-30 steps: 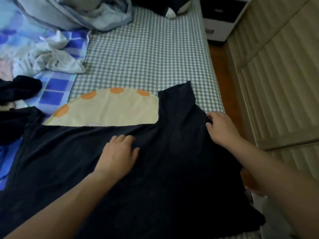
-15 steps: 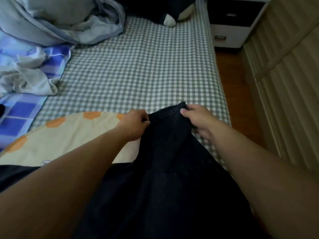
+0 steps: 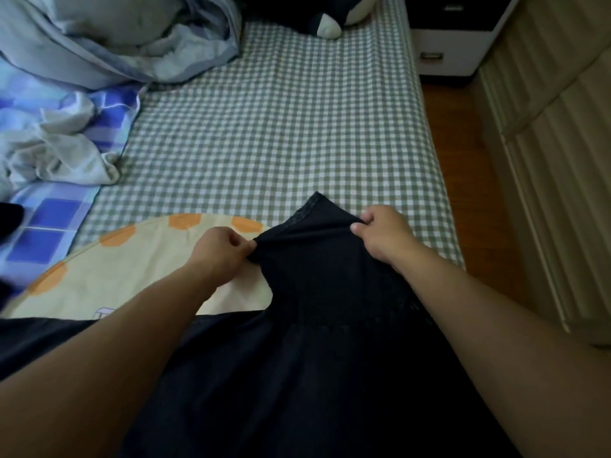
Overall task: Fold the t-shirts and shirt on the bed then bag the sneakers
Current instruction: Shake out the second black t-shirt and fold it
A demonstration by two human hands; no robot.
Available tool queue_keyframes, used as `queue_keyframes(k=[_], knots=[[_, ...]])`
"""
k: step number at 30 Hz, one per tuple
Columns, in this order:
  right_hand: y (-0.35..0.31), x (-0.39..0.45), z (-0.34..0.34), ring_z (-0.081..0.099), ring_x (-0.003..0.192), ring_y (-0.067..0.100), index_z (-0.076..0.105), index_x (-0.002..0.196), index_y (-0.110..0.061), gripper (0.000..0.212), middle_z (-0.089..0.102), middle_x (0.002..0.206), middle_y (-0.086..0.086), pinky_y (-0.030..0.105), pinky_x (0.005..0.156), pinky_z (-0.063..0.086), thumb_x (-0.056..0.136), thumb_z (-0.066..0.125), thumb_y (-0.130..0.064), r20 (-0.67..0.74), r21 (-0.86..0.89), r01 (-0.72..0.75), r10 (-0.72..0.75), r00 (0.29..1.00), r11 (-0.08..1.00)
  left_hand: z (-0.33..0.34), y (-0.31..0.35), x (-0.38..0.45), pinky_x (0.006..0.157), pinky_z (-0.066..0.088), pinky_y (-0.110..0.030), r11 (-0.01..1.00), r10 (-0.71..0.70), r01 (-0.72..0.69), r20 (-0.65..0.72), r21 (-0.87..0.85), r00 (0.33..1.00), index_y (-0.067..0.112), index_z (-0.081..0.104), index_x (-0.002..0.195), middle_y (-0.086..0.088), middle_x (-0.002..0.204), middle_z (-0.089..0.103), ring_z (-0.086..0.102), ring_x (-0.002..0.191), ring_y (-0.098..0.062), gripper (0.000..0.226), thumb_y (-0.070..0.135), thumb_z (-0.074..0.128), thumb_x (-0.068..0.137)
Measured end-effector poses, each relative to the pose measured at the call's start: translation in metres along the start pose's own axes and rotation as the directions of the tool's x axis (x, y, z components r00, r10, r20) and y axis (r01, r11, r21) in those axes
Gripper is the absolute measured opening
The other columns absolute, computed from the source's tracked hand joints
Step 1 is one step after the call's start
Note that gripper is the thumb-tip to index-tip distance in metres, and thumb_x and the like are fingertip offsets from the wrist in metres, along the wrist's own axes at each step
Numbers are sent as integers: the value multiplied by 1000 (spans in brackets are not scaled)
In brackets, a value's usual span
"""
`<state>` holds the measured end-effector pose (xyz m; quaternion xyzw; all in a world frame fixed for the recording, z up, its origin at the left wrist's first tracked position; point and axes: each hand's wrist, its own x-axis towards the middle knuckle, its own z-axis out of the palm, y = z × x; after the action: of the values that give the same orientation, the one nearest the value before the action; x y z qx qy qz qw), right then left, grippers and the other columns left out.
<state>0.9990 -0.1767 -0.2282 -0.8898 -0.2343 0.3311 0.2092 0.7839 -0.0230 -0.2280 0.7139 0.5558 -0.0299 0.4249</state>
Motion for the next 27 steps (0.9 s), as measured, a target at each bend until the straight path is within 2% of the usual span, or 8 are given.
queue_keyframes(k=[3, 7, 11, 14, 16, 20, 23, 27], knots=[[-11, -1, 2, 64, 96, 21, 62, 106, -17, 20, 65, 100, 0, 37, 87, 54, 98, 64, -35, 39, -27, 3, -1, 999, 1000, 6, 1, 6, 66, 45, -29, 994, 71, -64, -78, 92, 994, 12, 60, 96, -3, 95, 65, 61, 84, -19, 16, 27, 58, 100], [-44, 13, 7, 57, 125, 24, 49, 146, -16, 58, 56, 141, 5, 42, 107, 47, 94, 70, -30, 118, 79, 31, -40, 992, 996, 17, 14, 9, 79, 51, -36, 982, 136, -128, -47, 140, 990, 18, 52, 108, 4, 97, 59, 60, 89, -18, 26, 38, 66, 97], [-47, 17, 1, 64, 117, 29, 58, 137, -13, 53, 66, 129, 7, 44, 100, 54, 88, 77, -20, 236, 321, -67, -12, 972, 945, 14, 23, 3, 91, 56, -40, 995, 30, -26, 43, -94, 999, 14, 58, 102, -5, 104, 66, 66, 100, -24, 17, 14, 73, 92], [-38, -23, -25, 74, 100, 22, 70, 113, -11, 24, 77, 106, 5, 37, 86, 60, 90, 74, -9, 148, 573, 78, -197, 969, 816, -10, 20, -27, 95, 57, -41, 851, 101, -64, 42, -522, 994, 12, 67, 91, -7, 95, 73, 71, 99, -27, 11, 1, 70, 91], [-22, -68, -44, 74, 93, 17, 71, 103, -10, 17, 76, 100, 3, 29, 80, 60, 88, 73, -2, 56, 593, 220, -312, 948, 775, -26, 14, -66, 93, 57, -33, 780, 243, -182, 21, -598, 970, 8, 68, 92, -6, 92, 74, 72, 94, -22, 10, -1, 71, 89], [31, -166, -50, 68, 91, 4, 69, 95, -31, 30, 73, 95, -10, 17, 81, 51, 82, 80, -6, 37, 360, 422, -465, 885, 832, -31, -17, -148, 80, 49, -15, 820, 466, -378, 118, -429, 877, 18, 68, 87, 10, 83, 71, 65, 80, -3, 24, -3, 77, 83], [86, -212, -14, 54, 92, 5, 59, 84, -37, 30, 61, 92, -17, 29, 86, 47, 78, 77, -14, 114, -21, 591, -586, 802, 806, -16, -57, -178, 99, 40, -13, 827, 559, -548, 297, -127, 774, 38, 68, 106, 21, 112, 64, 59, 112, 2, 44, 5, 82, 81], [136, -229, 19, 48, 104, 7, 70, 96, -32, 45, 55, 102, -20, 42, 101, 45, 77, 65, 8, 301, -260, 652, -581, 756, 712, -2, -93, -160, 109, 39, -44, 615, 678, -725, 261, 310, 687, 31, 53, 143, 4, 146, 44, 42, 134, -24, 79, -4, 71, 73]])
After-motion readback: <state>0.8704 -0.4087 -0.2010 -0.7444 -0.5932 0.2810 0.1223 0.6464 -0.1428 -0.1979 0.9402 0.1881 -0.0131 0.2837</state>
